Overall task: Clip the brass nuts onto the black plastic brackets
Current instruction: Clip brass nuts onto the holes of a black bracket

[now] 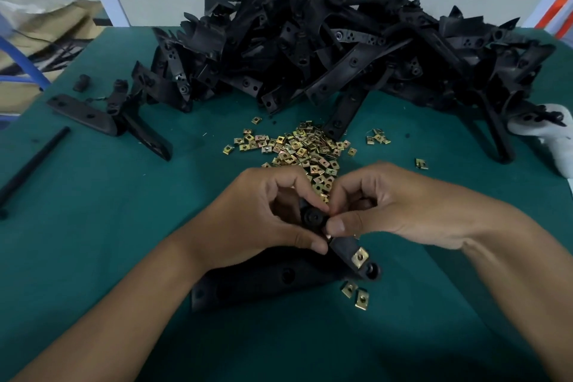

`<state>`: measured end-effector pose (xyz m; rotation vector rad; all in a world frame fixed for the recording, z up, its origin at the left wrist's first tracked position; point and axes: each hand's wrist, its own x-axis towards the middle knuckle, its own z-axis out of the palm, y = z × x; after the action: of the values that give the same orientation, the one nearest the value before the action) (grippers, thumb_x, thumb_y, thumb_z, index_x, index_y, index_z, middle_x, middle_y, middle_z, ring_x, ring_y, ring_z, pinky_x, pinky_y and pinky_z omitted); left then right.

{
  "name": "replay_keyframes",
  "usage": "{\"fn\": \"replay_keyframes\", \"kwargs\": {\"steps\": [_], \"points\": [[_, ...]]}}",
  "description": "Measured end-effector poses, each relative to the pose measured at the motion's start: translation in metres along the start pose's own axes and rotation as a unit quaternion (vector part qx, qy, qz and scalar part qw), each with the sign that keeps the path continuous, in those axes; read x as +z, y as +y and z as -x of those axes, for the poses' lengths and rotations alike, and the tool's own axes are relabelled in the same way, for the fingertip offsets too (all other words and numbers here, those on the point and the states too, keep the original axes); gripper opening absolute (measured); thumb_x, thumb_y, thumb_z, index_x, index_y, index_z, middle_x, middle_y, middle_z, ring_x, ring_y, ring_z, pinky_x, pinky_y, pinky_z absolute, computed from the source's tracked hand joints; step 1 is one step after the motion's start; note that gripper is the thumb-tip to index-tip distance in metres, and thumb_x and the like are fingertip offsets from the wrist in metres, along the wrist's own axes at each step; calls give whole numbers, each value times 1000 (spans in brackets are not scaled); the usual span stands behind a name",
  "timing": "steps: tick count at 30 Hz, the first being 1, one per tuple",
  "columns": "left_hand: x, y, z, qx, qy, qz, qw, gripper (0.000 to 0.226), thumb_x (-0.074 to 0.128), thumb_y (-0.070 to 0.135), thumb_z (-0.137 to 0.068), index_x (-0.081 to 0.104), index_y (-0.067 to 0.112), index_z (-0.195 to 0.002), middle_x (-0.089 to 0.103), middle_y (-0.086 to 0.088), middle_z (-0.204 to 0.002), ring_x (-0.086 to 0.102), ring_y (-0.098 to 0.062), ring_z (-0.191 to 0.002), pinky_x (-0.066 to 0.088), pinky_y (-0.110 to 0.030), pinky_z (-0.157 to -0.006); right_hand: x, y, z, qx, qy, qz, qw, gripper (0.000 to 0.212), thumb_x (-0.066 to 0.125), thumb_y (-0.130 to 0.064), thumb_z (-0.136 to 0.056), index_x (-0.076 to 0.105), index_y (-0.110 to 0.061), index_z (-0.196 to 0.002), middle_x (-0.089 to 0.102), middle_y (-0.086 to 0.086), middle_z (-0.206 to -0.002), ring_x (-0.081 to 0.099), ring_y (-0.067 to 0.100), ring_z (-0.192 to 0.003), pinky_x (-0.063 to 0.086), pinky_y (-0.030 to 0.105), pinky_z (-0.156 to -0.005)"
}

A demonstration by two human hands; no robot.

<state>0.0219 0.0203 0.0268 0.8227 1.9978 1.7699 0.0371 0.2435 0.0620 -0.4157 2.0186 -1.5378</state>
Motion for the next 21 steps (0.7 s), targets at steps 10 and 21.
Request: {"fn": "replay_keyframes", "kwargs": {"steps": [10,21], "points": [[14,9,-2,-9,175,236,956,20,84,20,-79,72,16,-95,73,-14,-96,73,-26,-87,58,-30,-80,19,17,18,-121,285,107,945,29,72,-58,-83,74,-35,-101,69,-12,-80,60,3,-71,44,17,-63],[15,31,1,31,243,335,910,19,84,7,-68,74,17,-81,62,-16,-90,67,-20,-82,58,-28,-81,25,4,-8,-291,376,240,846,13,66,-48,-86,58,-38,-82,56,-11,-78,52,14,-69,38,26,-59]]}}
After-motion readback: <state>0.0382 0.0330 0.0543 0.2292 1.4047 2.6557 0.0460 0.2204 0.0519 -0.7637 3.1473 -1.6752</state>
